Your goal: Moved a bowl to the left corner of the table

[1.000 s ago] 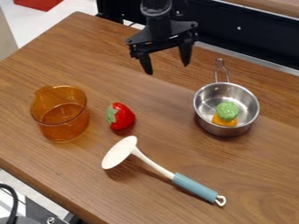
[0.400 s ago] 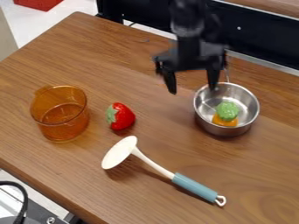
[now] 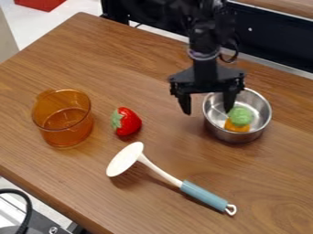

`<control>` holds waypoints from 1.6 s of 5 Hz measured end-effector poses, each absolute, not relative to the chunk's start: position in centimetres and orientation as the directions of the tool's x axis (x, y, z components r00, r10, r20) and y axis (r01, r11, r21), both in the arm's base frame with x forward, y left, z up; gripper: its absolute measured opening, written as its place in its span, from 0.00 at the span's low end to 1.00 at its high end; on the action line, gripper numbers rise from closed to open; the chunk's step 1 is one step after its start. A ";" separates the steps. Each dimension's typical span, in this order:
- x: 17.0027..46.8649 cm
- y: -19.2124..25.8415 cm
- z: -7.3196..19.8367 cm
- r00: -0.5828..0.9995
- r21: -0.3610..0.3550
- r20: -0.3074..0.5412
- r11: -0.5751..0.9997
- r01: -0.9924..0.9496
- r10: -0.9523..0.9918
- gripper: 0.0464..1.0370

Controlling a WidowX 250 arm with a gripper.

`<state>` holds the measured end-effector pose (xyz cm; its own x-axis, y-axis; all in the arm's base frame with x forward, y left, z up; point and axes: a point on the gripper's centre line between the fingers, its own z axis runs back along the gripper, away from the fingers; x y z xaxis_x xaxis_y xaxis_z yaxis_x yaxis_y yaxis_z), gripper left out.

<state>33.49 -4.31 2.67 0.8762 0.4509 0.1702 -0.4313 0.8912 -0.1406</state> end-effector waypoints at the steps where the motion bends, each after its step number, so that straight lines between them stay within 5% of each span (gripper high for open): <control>1: 33.5 -4.0 1.2 0.870 -0.100 0.196 0.891 -0.442 0.453 0.96; 2: 33.5 -4.0 0.8 0.863 -0.097 0.188 0.883 -0.459 0.469 0.92; 5: 33.9 -2.5 1.6 0.792 -0.182 0.079 0.789 -0.586 0.606 0.15; 6: 34.4 -2.0 1.7 0.746 -0.221 0.075 0.741 -0.634 0.661 0.03; 8: 34.9 0.0 2.7 0.592 -0.269 0.052 0.582 -0.767 0.804 0.01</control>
